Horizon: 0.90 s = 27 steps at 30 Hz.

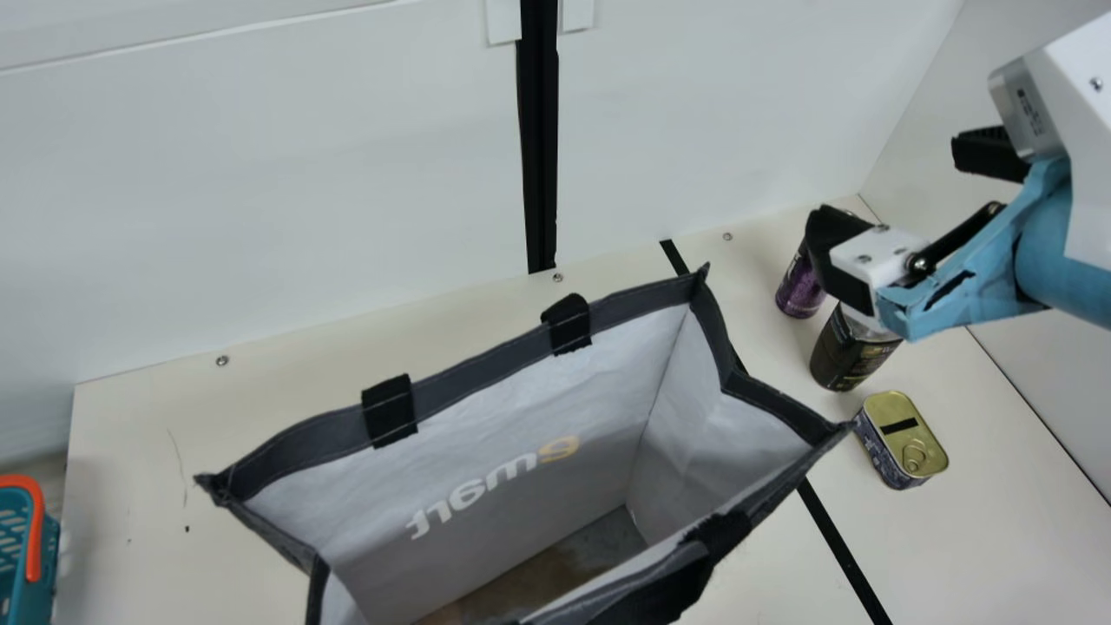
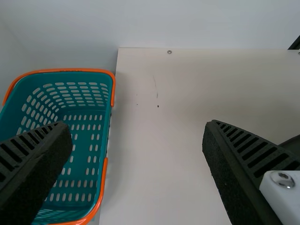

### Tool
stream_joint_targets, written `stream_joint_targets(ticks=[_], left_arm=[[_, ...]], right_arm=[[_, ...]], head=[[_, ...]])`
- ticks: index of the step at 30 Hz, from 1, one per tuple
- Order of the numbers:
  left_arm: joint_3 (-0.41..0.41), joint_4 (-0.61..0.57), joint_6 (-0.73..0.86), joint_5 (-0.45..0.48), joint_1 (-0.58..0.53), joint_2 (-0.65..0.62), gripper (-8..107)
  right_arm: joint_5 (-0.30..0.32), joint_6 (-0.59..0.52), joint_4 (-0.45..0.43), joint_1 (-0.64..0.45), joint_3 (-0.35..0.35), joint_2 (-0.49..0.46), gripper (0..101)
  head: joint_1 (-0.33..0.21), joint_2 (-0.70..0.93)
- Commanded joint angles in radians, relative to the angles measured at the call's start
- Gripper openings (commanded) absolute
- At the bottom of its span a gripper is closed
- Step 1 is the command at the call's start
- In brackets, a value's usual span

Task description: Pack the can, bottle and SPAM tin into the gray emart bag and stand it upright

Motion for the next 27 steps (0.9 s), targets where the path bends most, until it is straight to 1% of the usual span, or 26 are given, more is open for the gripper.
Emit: stream_joint_targets(ticks=[1,8,14,22,27], left_arm=[[0.000,0.000,0.000,0.000,0.000,0.000,90],[0.000,0.000,0.000,0.000,0.000,0.000,90],[0.000,0.000,0.000,0.000,0.000,0.000,90],[0.000,0.000,0.000,0.000,0.000,0.000,90],[0.000,0.000,0.000,0.000,0.000,0.000,90]], right_arm=[[0.000,0.045,-0.051,0.003,0.016,-0.008,95],[0.000,0.125,-0.144,0.013,0.082,-0.040,95],[0.000,0.167,-0.205,0.010,0.137,-0.063,95],[0.000,0.190,-0.253,-0.018,0.203,-0.089,95],[0.000,0.195,-0.264,-0.040,0.246,-0.105,95]], head=[[-0.023,-0.001],[-0.023,-0.001],[-0.023,-0.001],[-0.023,-0.001],[-0.023,-0.001]])
